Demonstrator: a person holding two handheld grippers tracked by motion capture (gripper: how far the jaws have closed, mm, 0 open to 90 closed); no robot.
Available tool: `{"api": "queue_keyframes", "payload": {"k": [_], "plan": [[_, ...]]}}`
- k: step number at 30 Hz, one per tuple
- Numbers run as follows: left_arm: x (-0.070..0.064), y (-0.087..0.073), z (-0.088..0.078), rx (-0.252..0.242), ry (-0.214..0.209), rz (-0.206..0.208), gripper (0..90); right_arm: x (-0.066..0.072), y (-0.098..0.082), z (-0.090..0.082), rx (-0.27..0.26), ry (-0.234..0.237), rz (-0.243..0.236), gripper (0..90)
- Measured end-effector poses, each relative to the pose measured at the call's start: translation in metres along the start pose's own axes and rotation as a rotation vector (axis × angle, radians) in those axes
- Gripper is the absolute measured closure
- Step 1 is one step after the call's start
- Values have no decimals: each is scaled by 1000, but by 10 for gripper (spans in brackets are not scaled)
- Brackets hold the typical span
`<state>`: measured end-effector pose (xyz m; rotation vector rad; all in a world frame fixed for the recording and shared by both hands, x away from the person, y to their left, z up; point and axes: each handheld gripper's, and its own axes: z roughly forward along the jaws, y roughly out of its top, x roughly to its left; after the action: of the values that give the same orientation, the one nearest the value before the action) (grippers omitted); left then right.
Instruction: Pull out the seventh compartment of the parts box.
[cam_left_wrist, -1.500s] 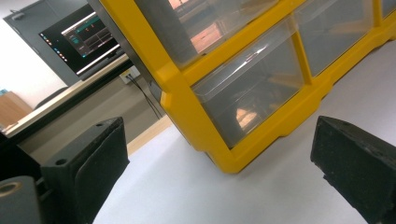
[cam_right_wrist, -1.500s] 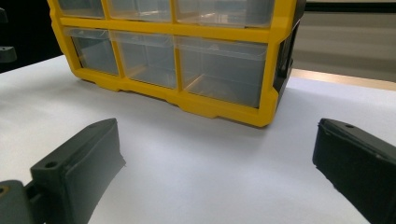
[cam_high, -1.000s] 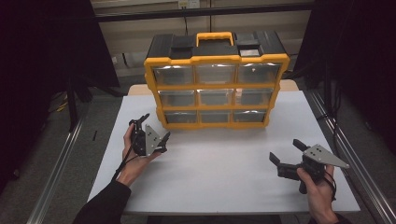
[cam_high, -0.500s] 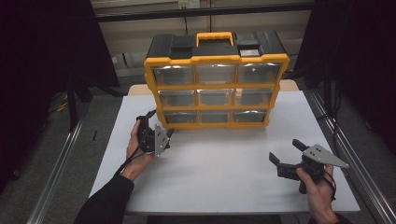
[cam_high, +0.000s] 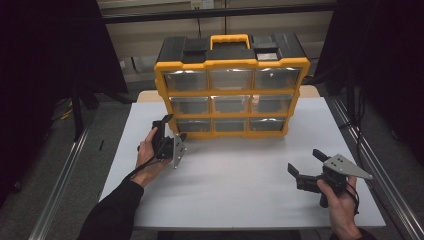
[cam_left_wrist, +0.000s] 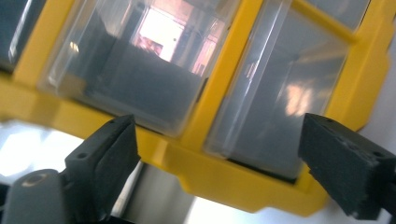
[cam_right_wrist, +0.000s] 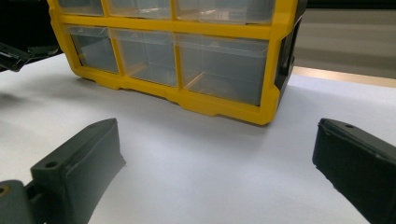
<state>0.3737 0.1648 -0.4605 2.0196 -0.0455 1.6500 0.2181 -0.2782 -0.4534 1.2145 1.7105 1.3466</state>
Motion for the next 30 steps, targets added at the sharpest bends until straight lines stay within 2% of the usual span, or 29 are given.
{"api": "queue_keyframes", "payload": {"k": [1,2,3,4,5,6,7,8,9,10,11,13,14,15,16,17,18,19,20,21,22,23,24,26,27,30], "plan": [[-1,-1,1,18,10,-14,144,0,0,0,2,-1,-1,7],[0,0,4,4,28,-4,140,0,0,0,1,-1,-2,7],[0,0,4,4,28,-4,132,0,0,0,1,-1,-3,7],[-4,1,4,26,48,-6,131,0,0,0,0,2,-3,7],[-7,1,3,41,42,2,130,0,0,0,0,3,-3,7],[-10,1,3,39,38,28,132,0,0,0,0,3,-3,7],[-10,1,3,39,38,28,142,0,0,0,1,2,-2,7],[-13,2,3,56,43,80,155,0,0,0,3,3,-2,7],[-13,2,3,56,43,80,158,0,0,0,1,1,1,7],[-11,4,-2,136,43,211,161,0,0,-1,-2,1,-1,7],[-12,4,-2,159,40,225,177,0,0,-1,-2,2,-3,7],[-13,3,-1,152,53,223,196,1,0,-1,-3,3,-4,7],[-14,3,0,186,50,237,196,1,0,-1,-1,5,-6,7],[-14,3,0,186,50,237,203,1,0,0,-1,5,-6,7],[-16,3,2,149,45,221,236,1,0,0,-1,6,-6,7],[-15,3,0,178,44,260,260,1,0,0,1,7,-4,7],[-15,3,0,178,44,260,265,1,0,0,4,6,-5,7],[-18,2,2,150,47,242,265,1,0,0,4,6,-5,7],[-16,4,2,163,35,284,291,1,0,0,3,6,-2,7],[-18,3,2,167,33,279,320,1,0,0,3,6,-2,7],[-22,2,6,116,26,236,323,1,0,0,2,6,-3,7],[-17,5,2,206,15,333,348,1,0,0,2,7,-4,7],[-19,4,4,163,22,299,382,1,0,0,3,9,-3,7],[-20,3,5,182,-4,288,423,1,0,0,8,8,-7,7],[-22,1,7,164,-1,267,451,1,0,0,9,8,-5,7],[-20,1,8,168,2,303,452,0,0,0,8,6,-8,7]]}}
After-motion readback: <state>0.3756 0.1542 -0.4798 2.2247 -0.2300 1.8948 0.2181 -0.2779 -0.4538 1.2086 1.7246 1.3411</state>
